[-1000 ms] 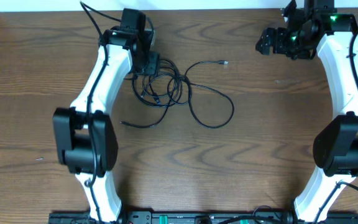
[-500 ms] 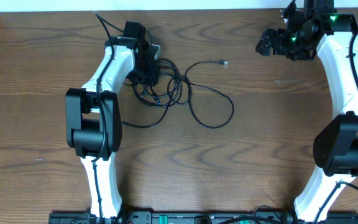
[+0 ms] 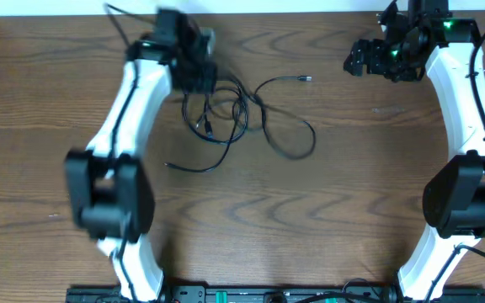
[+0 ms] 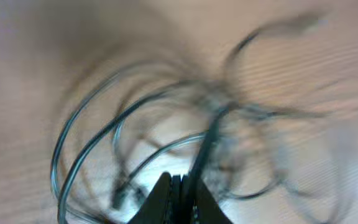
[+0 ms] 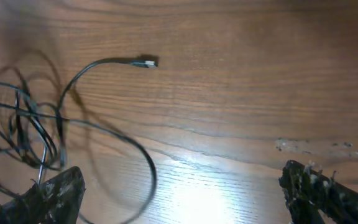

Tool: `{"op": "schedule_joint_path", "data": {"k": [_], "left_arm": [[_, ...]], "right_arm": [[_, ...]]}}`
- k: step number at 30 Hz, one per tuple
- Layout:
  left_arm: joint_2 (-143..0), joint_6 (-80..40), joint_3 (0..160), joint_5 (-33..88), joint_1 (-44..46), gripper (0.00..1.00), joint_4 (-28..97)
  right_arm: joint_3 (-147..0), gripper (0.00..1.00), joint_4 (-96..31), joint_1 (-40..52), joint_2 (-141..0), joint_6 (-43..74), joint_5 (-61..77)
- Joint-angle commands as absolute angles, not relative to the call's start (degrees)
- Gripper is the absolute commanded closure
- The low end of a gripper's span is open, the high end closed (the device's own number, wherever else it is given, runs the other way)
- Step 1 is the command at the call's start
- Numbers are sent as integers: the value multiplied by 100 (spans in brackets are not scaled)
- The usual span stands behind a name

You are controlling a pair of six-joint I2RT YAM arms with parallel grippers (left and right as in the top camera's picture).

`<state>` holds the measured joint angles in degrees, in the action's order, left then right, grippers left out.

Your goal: Untangle cables

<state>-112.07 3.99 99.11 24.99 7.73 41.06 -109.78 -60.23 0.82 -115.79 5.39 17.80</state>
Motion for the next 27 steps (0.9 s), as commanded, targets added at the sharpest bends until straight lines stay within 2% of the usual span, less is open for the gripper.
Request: {"op": "schedule_joint_path", "data": {"k": [1,7,16,23,27], "left_arm": [[-10071,-480,10204,3712,786,93,3562],[-9037,-1573,10204,4032,810,93,2163],[-8680,-3131,10204,4029,849,92,679],[-8678,-4368,10204,3686,843,93,-978],[-8678,-4974,10204,3179,843,93,-1295]], "right_arm": [[-11013,3,-5979,266,-11638,464,1780],[-11013,3,-5778,360,-11638,460,2370],[-11015,3,-5371,388,-11636,-395,4873],[-11015,3,-5358,578,-11636,-292,5078],[-11015,4,-5356,751,-11636,-231,5078]]}}
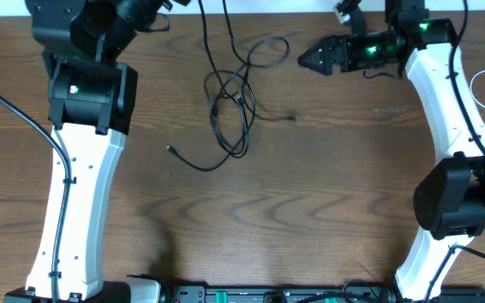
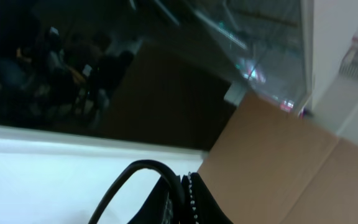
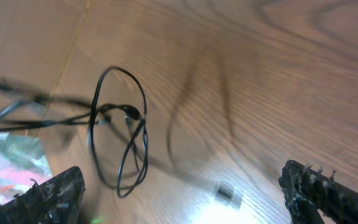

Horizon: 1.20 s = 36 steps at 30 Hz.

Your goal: Untangle cables

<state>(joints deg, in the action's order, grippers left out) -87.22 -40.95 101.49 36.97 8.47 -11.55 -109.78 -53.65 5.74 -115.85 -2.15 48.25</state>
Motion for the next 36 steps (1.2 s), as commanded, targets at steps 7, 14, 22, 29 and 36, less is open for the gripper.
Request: {"op": "schedule_joint_path", "data": {"k": [7,14,22,29,36], "left_arm": [[-8678,-5957,10204,2018,845,92,-1605],[-8670,-6036,10204,2027,845,93,-1876],[-8667,-6300,10204,2023,845,93,-2241],[-8665,-6484,10204,2051,845,92,-2320],[-8646,-6484,10204,2182,845,93,-2303]], "right_arm": [[-11015,4,-5284,1186,-11638,-220,4956],[-11015,4,-5116,1568,-11638,-220,4683],[-11013,5,-4941,1925,-11668,-172,4014],[-11010,5,-4248,2300,-12051,-176,3612],[-11010,7,-3181,2744,-12678,-121,3638]]}}
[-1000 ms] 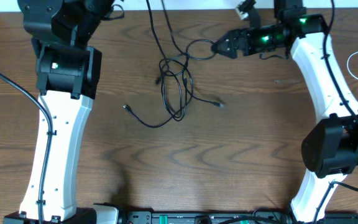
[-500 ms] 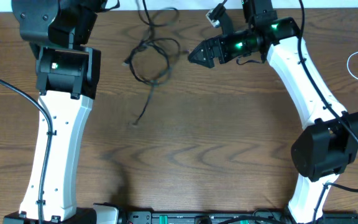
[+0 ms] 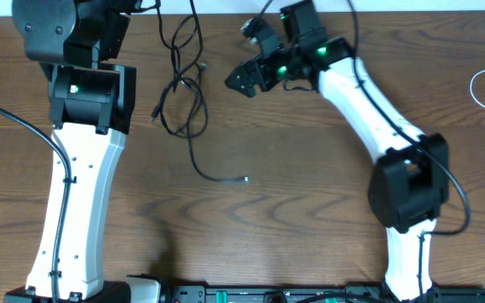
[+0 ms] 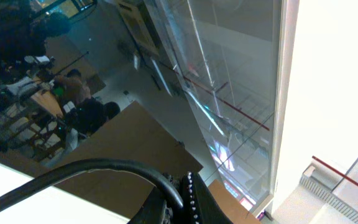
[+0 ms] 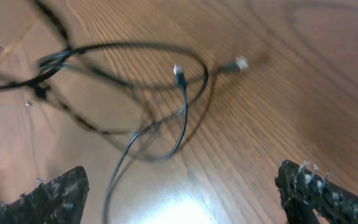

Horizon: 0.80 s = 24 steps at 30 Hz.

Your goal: Untangle cables

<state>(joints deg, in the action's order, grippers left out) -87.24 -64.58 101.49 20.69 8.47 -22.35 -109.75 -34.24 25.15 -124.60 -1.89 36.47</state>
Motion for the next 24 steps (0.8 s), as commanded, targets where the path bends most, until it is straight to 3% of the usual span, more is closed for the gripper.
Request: {"op": "schedule_joint_path", "data": {"k": [1,9,12,15,19,20,24], "left_arm": [[-8643,-6484,10204,2185,845,93,-2303],[-8643,-6482,10204,2292,843,92,-2292],[-8646,-6462,10204,2333,843,93,-2268],[-8643,-6381,10204,2333,840,92,-2099],[-8643,-6263,10204,2331,755,93,-1815],[-8646,-6265,10204,2333,690,92,-1802],[-8643,-6267,10204,2331,578,93,-1809]], "right_arm": [[-11010,8,-3057,2814,-12726,-49,3636],[-11010,15,-2659,3393,-13227,591,3634],[-11010,36,-2705,3494,-13415,851,3404],[-11010,67,-2926,3472,-13456,945,2880],[-11013,95,-3212,3284,-13456,952,2427],[-11013,99,-3330,3142,-13456,1037,2316],[-11013,99,-3555,2681,-13456,1129,2646]]}}
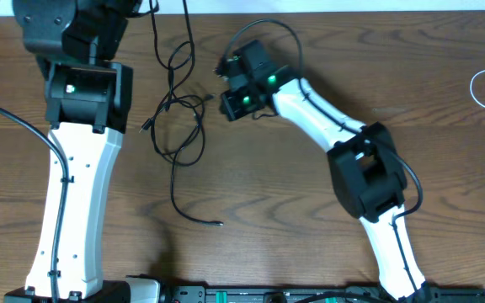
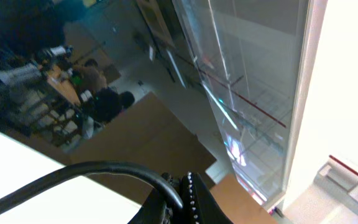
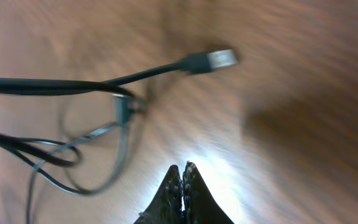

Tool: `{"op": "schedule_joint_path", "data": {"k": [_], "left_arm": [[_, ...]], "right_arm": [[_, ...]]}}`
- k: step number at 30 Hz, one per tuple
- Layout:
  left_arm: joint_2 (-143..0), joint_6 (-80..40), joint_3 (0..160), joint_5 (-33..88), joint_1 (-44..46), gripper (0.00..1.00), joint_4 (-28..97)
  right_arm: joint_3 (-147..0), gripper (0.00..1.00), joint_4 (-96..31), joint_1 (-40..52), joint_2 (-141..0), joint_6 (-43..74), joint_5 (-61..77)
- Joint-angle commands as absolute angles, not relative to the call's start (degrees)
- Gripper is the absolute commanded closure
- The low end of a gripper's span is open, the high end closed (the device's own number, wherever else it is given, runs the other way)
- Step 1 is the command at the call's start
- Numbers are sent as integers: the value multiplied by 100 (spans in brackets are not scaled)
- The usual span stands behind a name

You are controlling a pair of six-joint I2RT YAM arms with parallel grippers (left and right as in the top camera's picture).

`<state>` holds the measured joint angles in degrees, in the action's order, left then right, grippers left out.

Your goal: Untangle cables

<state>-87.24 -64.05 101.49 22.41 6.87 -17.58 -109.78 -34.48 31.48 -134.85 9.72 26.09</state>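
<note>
A tangle of thin black cable (image 1: 179, 114) lies on the wooden table (image 1: 310, 210) at the back left. One strand rises from it past the back edge, and a loose tail ends in a plug (image 1: 219, 223) nearer the front. My left gripper (image 2: 180, 183) is raised off the table, facing the room, and shut on a black cable strand (image 2: 104, 169). My right gripper (image 3: 183, 167) is shut low over the wood just right of the tangle, with nothing seen between its fingertips. A cable connector (image 3: 219, 58) lies ahead of it, beside several loops (image 3: 73, 155).
A white cable loop lies at the table's right edge. The right arm (image 1: 310, 109) stretches across the back middle of the table. The left arm (image 1: 74, 168) stands along the left side.
My right gripper was open near the top of the tangle; now it is shut, closer to the tangle's right side. The loose tail plug lies nearer the front and further left. The left gripper still holds its strand.
At first my left gripper was shut on a strand in the tangle at the table's back middle, the right open far right. Then the left was raised past the back edge and the tangle lay further left, the right open beside it. Now the right is shut.
</note>
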Motion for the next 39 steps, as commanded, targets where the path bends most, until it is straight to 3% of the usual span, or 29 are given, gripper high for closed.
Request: {"op": "schedule_joint_path", "data": {"k": [1,3,7,12,21,29,39], "left_arm": [[-8643,-6267,10204,2331,578,93,-1809],[-8643,-6267,10204,2333,580,92,-1806],[-8643,-6267,10204,2329,580,93,-1811],[-8643,-6270,10204,2331,580,92,-1811],[-8639,-6289,10204,2333,580,92,-1809],[-8639,-6289,10204,2333,580,92,-1809],[-8639,-6289,10204,2357,580,93,-1806]], "right_arm": [[-11013,99,-3568,2598,-13456,1103,2836],[-11013,92,-3557,2458,-13456,854,3398],[-11013,65,-3538,2383,-13456,497,4117],[-11013,53,-3371,2617,-13463,506,4060],[-11010,41,-2556,3271,-13482,683,2985],[-11010,36,-2036,3603,-13517,989,2528],[-11010,38,-1081,3951,-13946,1378,2309]]}}
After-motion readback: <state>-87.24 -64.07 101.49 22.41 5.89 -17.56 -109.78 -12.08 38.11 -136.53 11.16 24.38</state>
